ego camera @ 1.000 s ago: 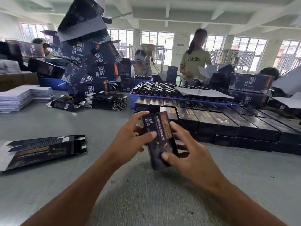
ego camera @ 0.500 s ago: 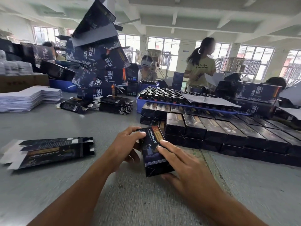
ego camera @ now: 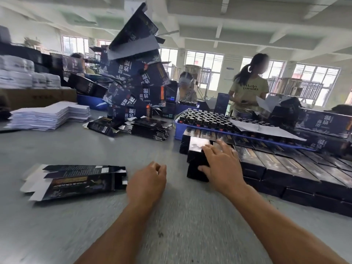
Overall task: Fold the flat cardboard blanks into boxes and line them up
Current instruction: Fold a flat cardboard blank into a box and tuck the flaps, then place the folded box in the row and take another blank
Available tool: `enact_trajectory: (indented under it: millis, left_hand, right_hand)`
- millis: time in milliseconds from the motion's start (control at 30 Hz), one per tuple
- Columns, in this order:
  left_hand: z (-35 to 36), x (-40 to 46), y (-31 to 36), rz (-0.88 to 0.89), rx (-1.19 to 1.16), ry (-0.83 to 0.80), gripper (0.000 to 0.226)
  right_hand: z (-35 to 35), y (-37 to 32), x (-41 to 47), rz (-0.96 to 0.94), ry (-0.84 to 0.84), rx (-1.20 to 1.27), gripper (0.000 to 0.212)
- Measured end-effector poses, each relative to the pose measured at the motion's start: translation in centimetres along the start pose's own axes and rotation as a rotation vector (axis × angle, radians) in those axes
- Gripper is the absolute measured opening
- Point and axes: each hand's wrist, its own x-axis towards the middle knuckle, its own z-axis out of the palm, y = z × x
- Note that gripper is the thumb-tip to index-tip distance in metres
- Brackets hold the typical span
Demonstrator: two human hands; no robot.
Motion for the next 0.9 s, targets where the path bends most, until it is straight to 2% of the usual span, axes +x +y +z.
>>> enact_trajectory:
  millis: [133, 233, 300, 367, 433, 533, 600, 700, 767, 900]
  left_hand:
    - [0.1, 0.0, 0.1, 0.03, 0.058, 0.001, 0.037]
    - [0.3, 0.0, 0.1, 0.051, 0.092, 0.004, 0.037]
    - [0.5, 0.1, 0.0, 0.064, 0.094, 0.012, 0.035]
    - [0.5, 0.1, -0.1, 0.072, 0.092, -0.001, 0.034]
    - [0.5, 0.1, -0.2, 0.068, 0.097, -0.028, 0.033]
    - [0.4, 0.0, -0.3, 0.08, 0.086, -0.031, 0.027]
    - [0.3, 0.1, -0.5, 0.083, 0.058, -0.029, 0.023]
    - [-0.1, 0.1, -0.5, 0.071, -0.018, -0.041, 0.022]
    - [-0.7, 0.2, 0.1, 0.077, -0.085, 0.003, 0.021]
    - [-3.1, 1.1, 0.8, 0.072, -0.121, 0.2, 0.019]
  right_hand:
    - [0.7, 0.8, 1.4, 0.039, -0.13, -0.081, 0.083]
    - [0.3, 0.8, -0.1, 0.023, -0.074, -0.005, 0.091]
    - [-0.2, 0.3, -2.3, -0.03, 0.019, 0.104, 0.083]
    - [-0.6, -0.3, -5.1, -0.055, 0.029, 0.239, 0.07]
    - [-0.8, -0.2, -8.0, -0.029, -0.101, 0.336, 0.059]
    - [-1.4, 1.2, -11.1, -0.025, -0.276, 0.347, 0.052]
    - [-1.6, 1.9, -11.8, -0.04, -0.311, 0.331, 0.047]
    - [-1.1, 2.2, -12.9, -0.044, -0.28, 0.386, 0.028]
    - [-0.9, 2.4, -13.6, -0.034, -0.23, 0.418, 0.027]
    - [-0.8, 3.1, -13.7, -0.038, -0.219, 0.441, 0.033]
